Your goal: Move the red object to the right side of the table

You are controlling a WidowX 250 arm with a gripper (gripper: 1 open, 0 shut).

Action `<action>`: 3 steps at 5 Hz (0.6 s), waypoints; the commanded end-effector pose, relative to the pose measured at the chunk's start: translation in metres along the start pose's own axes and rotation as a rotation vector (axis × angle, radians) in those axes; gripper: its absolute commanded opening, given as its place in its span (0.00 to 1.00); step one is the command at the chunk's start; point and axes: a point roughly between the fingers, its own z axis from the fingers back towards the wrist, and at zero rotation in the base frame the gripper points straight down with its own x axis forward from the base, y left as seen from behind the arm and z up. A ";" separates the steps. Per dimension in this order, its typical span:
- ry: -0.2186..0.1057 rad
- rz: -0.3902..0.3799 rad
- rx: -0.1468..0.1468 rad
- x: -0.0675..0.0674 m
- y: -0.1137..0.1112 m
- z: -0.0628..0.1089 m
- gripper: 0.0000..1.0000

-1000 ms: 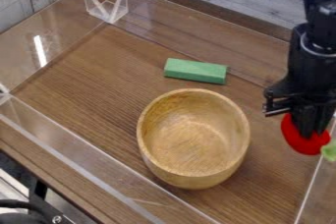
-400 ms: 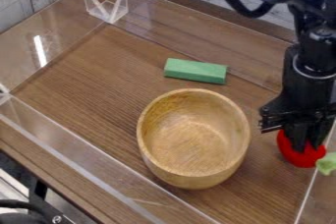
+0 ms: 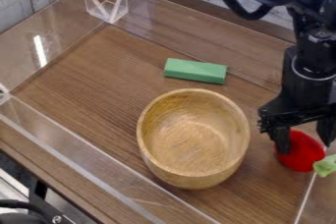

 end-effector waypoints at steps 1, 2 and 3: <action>-0.016 -0.021 -0.025 -0.002 -0.005 0.005 1.00; -0.026 -0.031 -0.028 0.000 -0.004 0.004 1.00; -0.034 -0.043 -0.031 0.001 -0.005 0.004 1.00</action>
